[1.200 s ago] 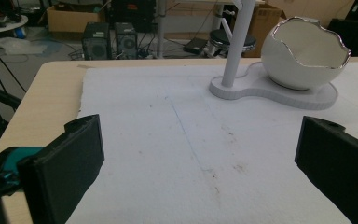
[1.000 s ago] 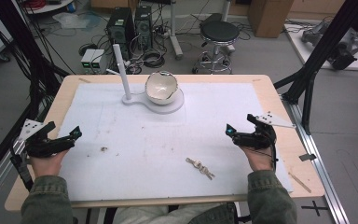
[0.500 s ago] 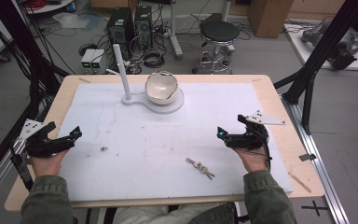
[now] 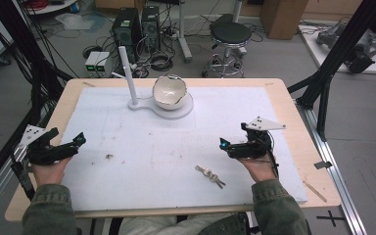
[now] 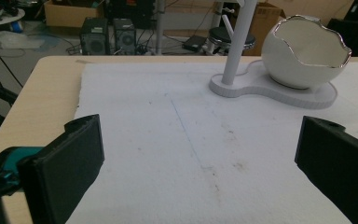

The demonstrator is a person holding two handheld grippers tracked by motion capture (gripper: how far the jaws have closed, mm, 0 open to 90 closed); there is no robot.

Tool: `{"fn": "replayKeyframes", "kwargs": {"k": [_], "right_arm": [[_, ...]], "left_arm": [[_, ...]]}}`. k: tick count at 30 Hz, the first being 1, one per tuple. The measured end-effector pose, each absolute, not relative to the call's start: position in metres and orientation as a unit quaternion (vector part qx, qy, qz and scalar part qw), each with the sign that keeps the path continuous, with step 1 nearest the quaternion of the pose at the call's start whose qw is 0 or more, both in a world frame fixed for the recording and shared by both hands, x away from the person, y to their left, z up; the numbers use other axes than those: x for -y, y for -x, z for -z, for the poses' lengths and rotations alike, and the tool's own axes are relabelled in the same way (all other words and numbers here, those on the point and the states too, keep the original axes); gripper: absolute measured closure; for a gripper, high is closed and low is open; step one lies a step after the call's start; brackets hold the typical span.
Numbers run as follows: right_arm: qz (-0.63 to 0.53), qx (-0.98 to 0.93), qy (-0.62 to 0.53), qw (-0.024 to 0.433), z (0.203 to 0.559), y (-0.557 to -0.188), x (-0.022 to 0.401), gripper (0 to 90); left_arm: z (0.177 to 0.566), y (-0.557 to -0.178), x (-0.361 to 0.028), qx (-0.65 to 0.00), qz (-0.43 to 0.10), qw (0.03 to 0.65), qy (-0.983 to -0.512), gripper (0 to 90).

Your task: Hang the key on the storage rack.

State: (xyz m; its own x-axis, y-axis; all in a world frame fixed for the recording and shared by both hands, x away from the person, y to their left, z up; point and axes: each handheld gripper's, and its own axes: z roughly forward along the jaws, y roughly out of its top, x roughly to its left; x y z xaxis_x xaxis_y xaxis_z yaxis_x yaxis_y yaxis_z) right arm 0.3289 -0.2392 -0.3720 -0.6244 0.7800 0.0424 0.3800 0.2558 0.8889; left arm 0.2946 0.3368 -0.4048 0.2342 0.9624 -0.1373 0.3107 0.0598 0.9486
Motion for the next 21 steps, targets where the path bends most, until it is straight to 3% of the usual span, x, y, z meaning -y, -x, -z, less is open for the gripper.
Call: {"fn": "replayKeyframes", "kwargs": {"k": [21], "right_arm": [[-0.443,-0.802,-0.361,0.172,0.379,-0.333,0.220,0.7]], "left_arm": [[0.405,-0.295,-0.337,-0.527,-0.319,0.504,-0.606,1.7]]}}
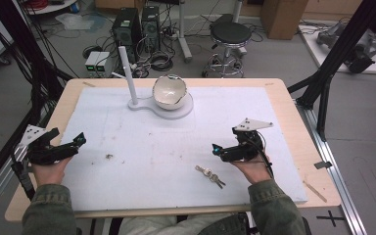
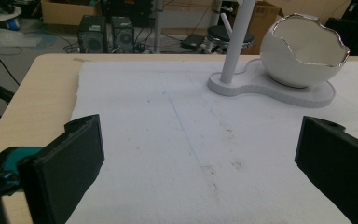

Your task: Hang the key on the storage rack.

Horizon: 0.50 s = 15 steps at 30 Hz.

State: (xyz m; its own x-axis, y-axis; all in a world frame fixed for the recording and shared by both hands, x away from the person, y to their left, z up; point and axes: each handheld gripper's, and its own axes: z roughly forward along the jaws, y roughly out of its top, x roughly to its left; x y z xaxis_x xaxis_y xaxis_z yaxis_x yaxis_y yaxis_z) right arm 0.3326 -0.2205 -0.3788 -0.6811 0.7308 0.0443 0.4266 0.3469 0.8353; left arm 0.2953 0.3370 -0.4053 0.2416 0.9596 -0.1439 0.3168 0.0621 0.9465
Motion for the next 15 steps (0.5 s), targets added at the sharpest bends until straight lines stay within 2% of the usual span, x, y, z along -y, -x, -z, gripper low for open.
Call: {"fn": "replayKeyframes", "kwargs": {"k": [15], "right_arm": [[-0.416,-0.826,-0.349,0.153,0.385,-0.332,0.207,0.7]], "left_arm": [[0.406,-0.296,-0.337,-0.526,-0.316,0.505,-0.607,1.7]]}}
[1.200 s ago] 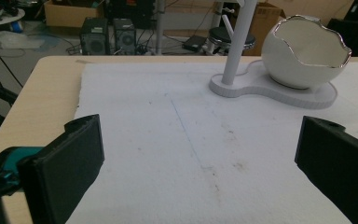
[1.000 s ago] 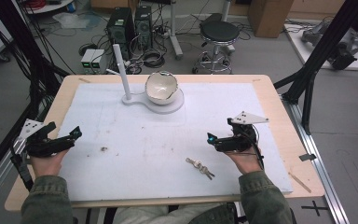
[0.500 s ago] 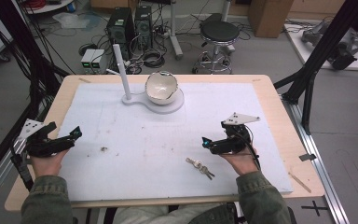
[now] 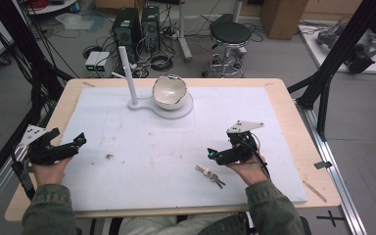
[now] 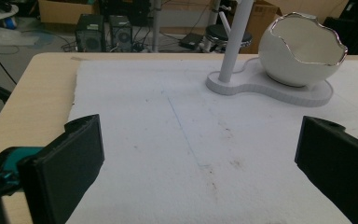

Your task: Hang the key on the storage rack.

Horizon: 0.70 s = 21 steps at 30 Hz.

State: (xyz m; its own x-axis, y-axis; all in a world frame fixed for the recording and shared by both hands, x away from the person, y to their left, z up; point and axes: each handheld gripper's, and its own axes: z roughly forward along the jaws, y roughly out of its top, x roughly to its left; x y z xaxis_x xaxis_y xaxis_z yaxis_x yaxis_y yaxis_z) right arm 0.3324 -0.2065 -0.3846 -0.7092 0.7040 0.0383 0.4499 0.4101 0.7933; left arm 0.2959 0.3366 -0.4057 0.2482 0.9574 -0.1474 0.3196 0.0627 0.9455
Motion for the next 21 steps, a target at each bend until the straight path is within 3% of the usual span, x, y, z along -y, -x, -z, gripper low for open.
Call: {"fn": "replayKeyframes", "kwargs": {"k": [21], "right_arm": [[-0.354,-0.870,-0.318,0.129,0.399,-0.332,0.183,0.7]], "left_arm": [[0.406,-0.296,-0.337,-0.525,-0.313,0.504,-0.610,1.7]]}}
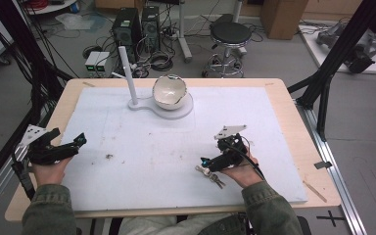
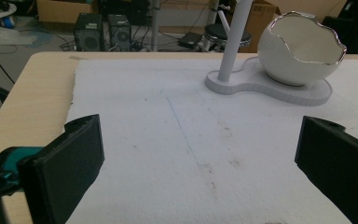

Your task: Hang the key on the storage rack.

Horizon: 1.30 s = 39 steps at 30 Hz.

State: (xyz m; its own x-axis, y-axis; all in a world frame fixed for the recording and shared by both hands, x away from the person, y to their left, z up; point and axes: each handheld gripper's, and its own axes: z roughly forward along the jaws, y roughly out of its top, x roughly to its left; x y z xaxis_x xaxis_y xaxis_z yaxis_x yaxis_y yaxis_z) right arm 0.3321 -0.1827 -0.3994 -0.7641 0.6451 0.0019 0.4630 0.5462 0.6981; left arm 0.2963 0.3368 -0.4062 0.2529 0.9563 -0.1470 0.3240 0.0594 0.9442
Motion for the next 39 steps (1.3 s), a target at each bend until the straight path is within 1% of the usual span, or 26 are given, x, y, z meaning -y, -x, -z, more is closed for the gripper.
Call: {"fn": "replayKeyframes", "kwargs": {"k": [23,25,29,30,31,32,34,36,37,38,39], "right_arm": [[-0.302,-0.902,-0.299,0.080,0.413,-0.332,0.166,0.8],[-0.299,-0.904,-0.296,0.072,0.413,-0.332,0.165,4.8],[-0.295,-0.907,-0.293,0.068,0.413,-0.333,0.163,5.2],[-0.291,-0.909,-0.291,0.065,0.414,-0.333,0.162,5.8],[-0.283,-0.914,-0.285,0.059,0.415,-0.334,0.160,8.2],[-0.283,-0.914,-0.285,0.059,0.415,-0.334,0.160,8.2],[-0.272,-0.921,-0.274,0.044,0.415,-0.334,0.155,16.7],[-0.268,-0.924,-0.269,0.047,0.415,-0.334,0.154,18.5],[-0.264,-0.927,-0.265,0.044,0.415,-0.333,0.151,24.3],[-0.264,-0.927,-0.265,0.044,0.415,-0.333,0.151,24.3],[-0.262,-0.928,-0.262,0.044,0.415,-0.333,0.150,26.3]], "left_arm": [[0.407,-0.297,-0.336,-0.524,-0.310,0.503,-0.614,1.7],[0.408,-0.297,-0.336,-0.524,-0.310,0.502,-0.614,1.7],[0.408,-0.297,-0.336,-0.523,-0.309,0.502,-0.616,1.7],[0.408,-0.297,-0.336,-0.523,-0.309,0.501,-0.616,1.7],[0.408,-0.297,-0.336,-0.523,-0.309,0.501,-0.617,1.7],[0.408,-0.297,-0.336,-0.523,-0.309,0.501,-0.617,1.7],[0.408,-0.297,-0.336,-0.523,-0.309,0.501,-0.617,1.7],[0.408,-0.298,-0.335,-0.523,-0.309,0.501,-0.617,1.7],[0.408,-0.298,-0.335,-0.522,-0.309,0.501,-0.617,1.7],[0.408,-0.298,-0.335,-0.522,-0.310,0.501,-0.617,1.7],[0.408,-0.298,-0.335,-0.522,-0.310,0.501,-0.617,1.7]]}}
